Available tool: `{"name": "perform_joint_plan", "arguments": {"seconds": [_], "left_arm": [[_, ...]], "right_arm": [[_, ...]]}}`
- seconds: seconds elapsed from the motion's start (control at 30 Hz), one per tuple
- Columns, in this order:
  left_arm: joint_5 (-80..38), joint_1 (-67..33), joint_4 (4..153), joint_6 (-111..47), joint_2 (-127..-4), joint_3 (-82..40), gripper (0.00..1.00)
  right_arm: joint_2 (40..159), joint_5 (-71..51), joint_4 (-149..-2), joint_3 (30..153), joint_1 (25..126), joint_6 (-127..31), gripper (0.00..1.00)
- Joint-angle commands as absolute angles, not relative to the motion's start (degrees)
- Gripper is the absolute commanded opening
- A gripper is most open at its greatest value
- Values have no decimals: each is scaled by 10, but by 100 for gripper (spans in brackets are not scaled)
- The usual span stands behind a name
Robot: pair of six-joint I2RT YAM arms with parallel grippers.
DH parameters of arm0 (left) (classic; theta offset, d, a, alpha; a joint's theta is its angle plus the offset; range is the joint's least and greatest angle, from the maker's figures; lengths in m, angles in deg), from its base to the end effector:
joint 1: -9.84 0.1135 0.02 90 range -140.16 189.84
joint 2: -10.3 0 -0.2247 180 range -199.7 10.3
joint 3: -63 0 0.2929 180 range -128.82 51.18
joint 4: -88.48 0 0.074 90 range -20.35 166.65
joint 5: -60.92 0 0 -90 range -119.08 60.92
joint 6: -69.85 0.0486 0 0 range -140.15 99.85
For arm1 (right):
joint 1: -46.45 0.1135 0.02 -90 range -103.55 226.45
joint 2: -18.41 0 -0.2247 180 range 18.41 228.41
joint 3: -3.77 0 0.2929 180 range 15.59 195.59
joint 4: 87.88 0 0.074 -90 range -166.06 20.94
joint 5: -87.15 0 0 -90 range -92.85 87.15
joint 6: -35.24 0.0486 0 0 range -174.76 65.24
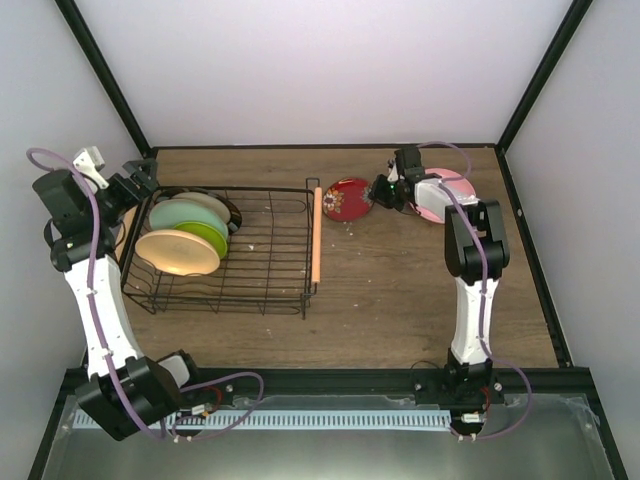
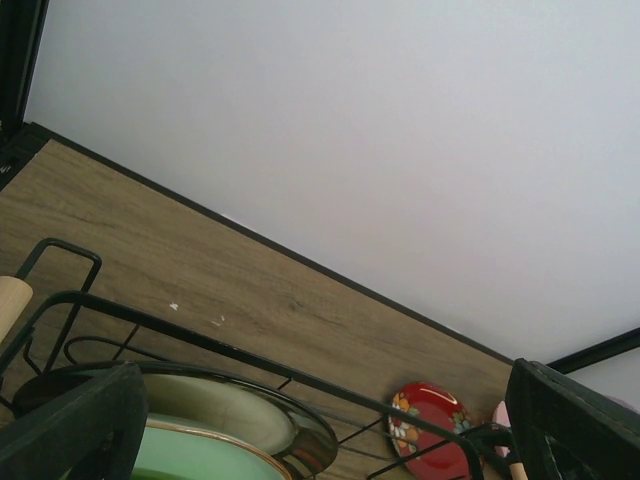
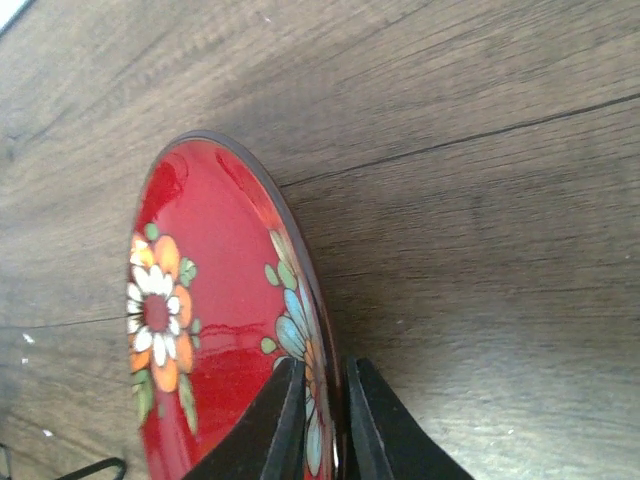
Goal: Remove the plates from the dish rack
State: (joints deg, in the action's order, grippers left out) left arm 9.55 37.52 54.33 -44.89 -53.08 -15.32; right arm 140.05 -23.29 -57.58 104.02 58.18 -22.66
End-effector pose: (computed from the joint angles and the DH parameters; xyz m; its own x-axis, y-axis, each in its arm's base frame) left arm 0.2869 0.1162 0.3531 -0.3312 -0.5429 -0.7717 0.0226 0.8130 -0.5818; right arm 0.4711 0.1152 0.1042 -0.8647 0.3290 -0.3795 0.0673 0.8247 0.5616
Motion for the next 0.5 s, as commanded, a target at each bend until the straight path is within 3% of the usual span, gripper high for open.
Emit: {"name": "perform_joint_plan", "arguments": {"seconds": [0.0, 0.27, 0.47], "left_arm": [[95, 372, 556, -461, -514, -146, 100], [96, 371, 555, -468, -505, -146, 100], [97, 370, 552, -467, -500, -150, 100]], "right_arm": [[1430, -222, -568, 1080, 585, -219, 14], [1479, -193, -538, 1143, 584, -229, 26], [1459, -175, -531, 1148, 584, -247, 53]]}}
